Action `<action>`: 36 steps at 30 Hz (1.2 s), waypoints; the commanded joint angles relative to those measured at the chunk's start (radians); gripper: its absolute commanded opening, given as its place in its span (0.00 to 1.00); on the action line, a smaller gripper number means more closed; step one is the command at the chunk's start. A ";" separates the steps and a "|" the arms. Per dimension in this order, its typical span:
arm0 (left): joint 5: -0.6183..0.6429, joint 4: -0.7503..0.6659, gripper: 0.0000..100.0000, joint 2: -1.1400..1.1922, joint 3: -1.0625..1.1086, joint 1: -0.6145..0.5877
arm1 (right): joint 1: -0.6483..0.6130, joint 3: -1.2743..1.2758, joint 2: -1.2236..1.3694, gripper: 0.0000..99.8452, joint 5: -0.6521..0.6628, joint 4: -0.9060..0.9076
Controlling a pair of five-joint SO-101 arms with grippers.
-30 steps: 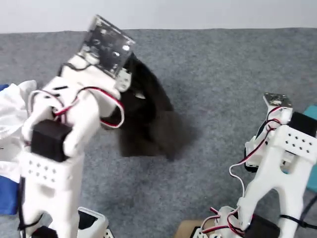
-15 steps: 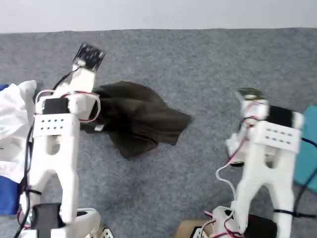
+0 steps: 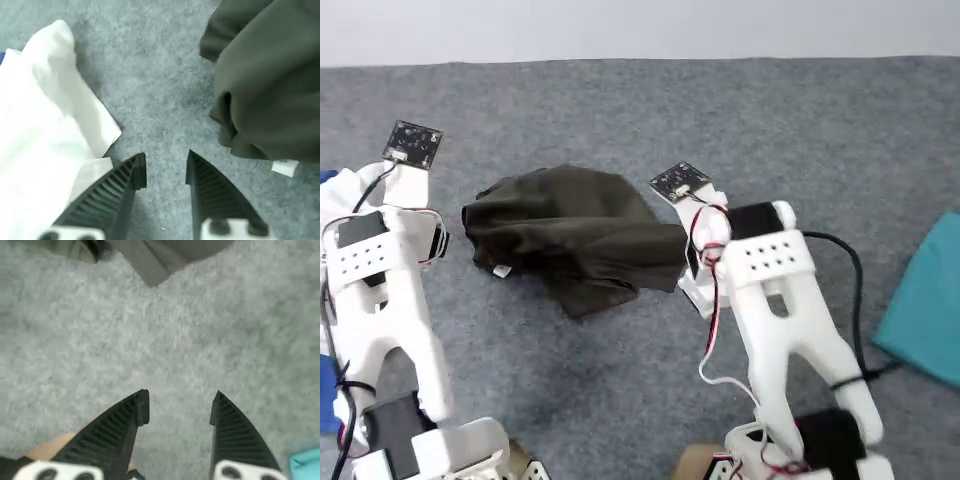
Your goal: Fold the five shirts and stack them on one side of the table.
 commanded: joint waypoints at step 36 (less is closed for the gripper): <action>0.040 -0.020 0.14 0.002 -0.002 -0.060 | -0.119 -0.746 0.958 0.03 -0.005 -0.038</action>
